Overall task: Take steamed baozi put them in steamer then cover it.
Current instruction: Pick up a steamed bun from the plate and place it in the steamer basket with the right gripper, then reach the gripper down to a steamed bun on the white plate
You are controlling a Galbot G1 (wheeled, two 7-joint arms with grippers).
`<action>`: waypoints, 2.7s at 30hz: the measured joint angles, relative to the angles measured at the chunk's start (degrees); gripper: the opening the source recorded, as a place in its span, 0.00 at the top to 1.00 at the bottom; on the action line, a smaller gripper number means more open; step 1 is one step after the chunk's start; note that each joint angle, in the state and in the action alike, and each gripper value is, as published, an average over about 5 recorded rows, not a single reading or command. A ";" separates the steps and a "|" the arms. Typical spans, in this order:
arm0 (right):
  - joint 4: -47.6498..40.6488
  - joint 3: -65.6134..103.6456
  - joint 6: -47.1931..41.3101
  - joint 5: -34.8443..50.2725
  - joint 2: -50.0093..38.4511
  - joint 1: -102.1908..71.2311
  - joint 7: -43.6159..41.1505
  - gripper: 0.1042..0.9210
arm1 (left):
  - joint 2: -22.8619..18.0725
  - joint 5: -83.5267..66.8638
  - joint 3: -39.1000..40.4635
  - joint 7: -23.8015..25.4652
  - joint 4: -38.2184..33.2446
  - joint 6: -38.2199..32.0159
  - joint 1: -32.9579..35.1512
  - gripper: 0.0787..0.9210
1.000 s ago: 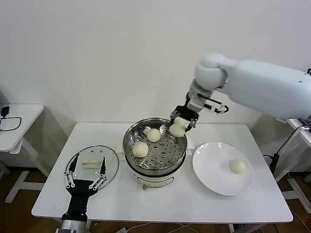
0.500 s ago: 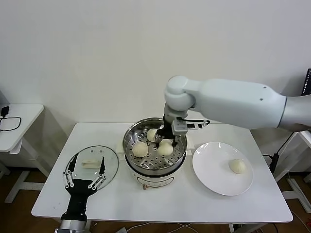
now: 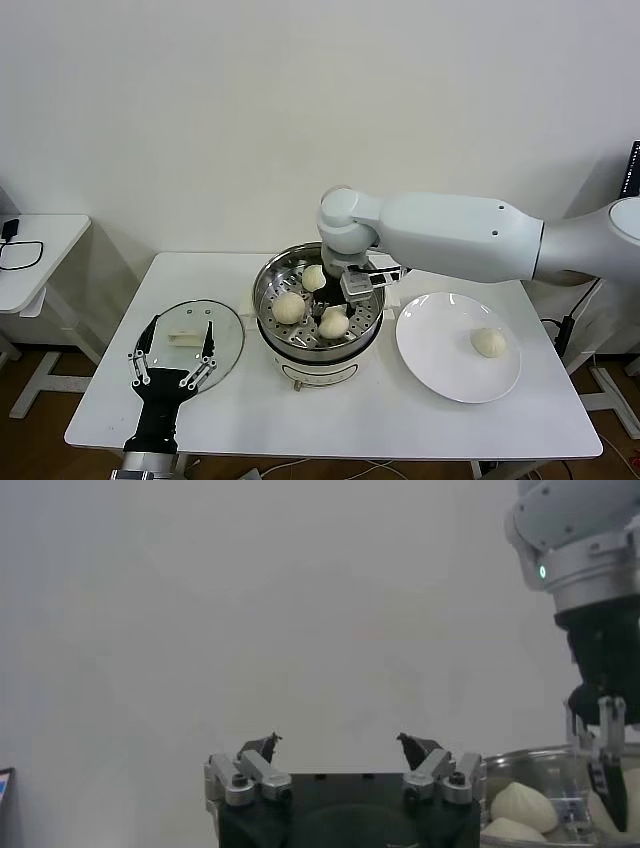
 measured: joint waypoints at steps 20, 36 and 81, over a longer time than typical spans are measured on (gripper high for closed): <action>-0.37 0.79 0.36 -2.06 0.01 -1.54 0.41 0.12 | 0.01 -0.28 -0.11 -0.03 0.40 -0.03 -0.46 0.12; -4.04 4.25 -12.91 13.53 -10.17 4.52 -2.15 0.12 | 0.26 -0.21 0.18 -0.03 0.18 0.43 -0.58 0.12; -30.76 7.50 -38.89 22.83 -27.40 -19.40 0.71 0.12 | 0.41 0.01 0.00 -0.14 -0.11 0.75 -0.08 0.12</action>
